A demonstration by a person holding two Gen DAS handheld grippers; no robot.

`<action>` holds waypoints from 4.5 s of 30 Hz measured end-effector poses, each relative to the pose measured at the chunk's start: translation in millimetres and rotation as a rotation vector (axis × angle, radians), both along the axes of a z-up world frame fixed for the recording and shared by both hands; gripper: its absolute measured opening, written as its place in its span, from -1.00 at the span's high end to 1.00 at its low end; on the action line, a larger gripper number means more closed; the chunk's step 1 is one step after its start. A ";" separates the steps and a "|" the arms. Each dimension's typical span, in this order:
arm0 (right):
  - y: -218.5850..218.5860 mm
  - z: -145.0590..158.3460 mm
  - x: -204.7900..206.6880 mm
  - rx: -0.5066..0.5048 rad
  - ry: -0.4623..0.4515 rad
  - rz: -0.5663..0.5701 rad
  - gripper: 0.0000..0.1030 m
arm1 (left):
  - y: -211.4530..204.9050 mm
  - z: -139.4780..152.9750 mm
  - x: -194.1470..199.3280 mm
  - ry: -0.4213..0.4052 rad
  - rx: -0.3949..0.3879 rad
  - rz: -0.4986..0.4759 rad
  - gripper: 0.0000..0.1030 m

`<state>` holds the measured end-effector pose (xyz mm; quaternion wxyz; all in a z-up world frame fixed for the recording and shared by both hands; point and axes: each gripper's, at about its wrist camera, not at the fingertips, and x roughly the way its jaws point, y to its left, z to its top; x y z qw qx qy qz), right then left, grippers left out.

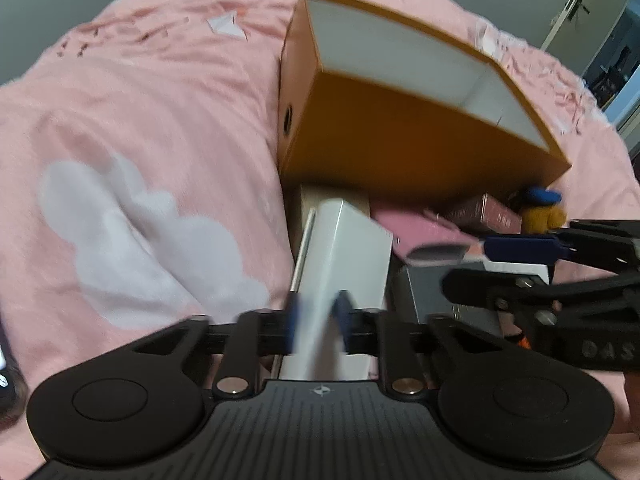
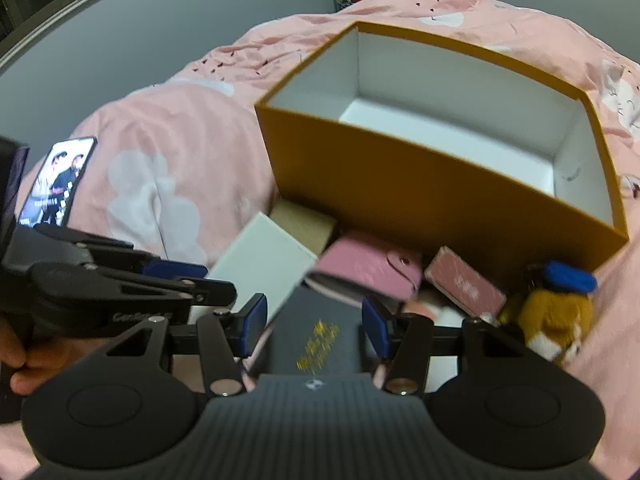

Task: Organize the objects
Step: 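Lift the white box with the left gripper while the right gripper reaches toward the gold box, then grasp the small gold box with the right gripper while the left gripper holds the white box, then carry the white box and gold box over the orange box with both grippers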

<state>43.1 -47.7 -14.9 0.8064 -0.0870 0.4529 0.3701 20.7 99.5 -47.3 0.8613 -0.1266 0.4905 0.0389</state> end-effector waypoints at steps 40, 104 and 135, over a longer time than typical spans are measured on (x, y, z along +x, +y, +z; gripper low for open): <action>75.4 -25.1 54.4 -0.063 0.079 -0.044 -0.23 | 49.5 26.7 10.2 -0.102 0.019 0.141 0.37; 75.3 -27.7 49.6 -0.048 0.127 -0.042 -0.29 | 54.9 22.5 4.7 -0.158 0.005 0.205 0.37; -48.5 30.0 168.7 0.079 -0.032 -0.372 -0.29 | -34.2 44.3 204.1 -0.133 0.286 -0.078 0.37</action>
